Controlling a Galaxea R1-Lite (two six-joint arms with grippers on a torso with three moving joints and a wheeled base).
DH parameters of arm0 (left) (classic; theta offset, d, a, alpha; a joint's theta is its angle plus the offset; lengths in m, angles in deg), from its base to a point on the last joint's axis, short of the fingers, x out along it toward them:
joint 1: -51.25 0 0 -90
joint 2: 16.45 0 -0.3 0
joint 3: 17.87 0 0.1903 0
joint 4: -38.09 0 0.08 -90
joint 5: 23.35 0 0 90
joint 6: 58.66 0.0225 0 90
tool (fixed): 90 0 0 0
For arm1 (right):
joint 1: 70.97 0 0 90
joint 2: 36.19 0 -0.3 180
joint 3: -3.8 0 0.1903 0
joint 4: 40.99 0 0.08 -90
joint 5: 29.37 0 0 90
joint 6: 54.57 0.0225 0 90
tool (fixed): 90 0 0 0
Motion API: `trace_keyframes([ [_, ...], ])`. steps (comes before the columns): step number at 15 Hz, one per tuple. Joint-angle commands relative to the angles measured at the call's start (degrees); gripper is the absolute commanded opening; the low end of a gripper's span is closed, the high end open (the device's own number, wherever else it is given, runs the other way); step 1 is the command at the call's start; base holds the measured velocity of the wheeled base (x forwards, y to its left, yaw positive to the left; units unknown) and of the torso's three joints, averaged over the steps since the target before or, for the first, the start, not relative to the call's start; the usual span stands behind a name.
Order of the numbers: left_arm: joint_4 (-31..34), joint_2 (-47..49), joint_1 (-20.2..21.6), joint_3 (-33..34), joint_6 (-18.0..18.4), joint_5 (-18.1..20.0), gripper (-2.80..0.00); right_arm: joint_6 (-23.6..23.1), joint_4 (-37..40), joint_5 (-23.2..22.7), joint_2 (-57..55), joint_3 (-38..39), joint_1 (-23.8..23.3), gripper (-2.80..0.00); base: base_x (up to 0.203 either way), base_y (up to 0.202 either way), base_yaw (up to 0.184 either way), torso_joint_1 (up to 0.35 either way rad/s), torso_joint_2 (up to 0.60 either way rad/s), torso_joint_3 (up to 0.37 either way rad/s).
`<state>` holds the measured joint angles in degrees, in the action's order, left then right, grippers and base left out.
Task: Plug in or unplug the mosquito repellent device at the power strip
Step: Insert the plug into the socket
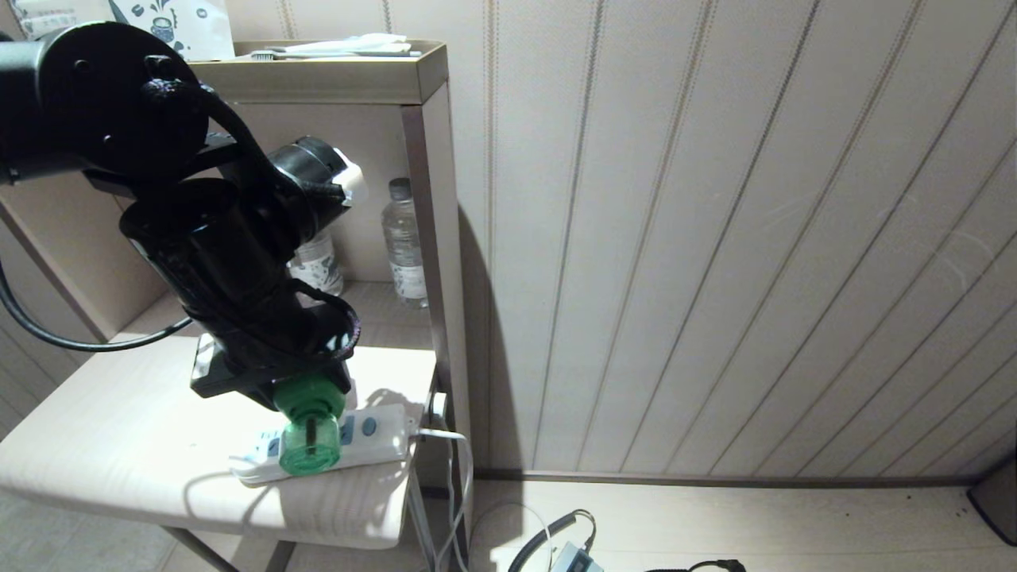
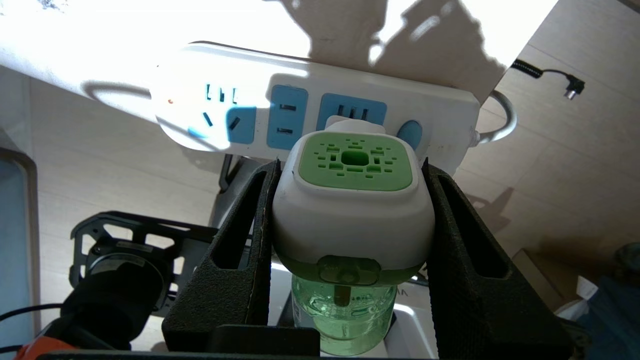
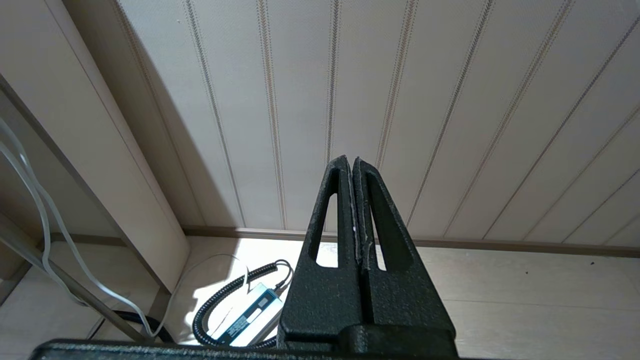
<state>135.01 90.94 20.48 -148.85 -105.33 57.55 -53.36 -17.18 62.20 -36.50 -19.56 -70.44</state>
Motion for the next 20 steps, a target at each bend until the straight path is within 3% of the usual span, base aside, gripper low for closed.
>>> trace_keyframes([
  [1,0.46,0.28,0.10,-0.06,-0.22,-0.22,-2.80,0.02,0.00,0.01,-0.05,0.00,0.00,-2.80,0.000,0.000,0.000,0.000,0.00,0.000],
  [20,-0.33,4.76,0.19,0.98,0.18,0.22,-2.80,0.02,0.00,0.01,-0.05,0.00,0.00,-2.80,0.000,0.000,0.000,0.000,0.00,0.000],
])
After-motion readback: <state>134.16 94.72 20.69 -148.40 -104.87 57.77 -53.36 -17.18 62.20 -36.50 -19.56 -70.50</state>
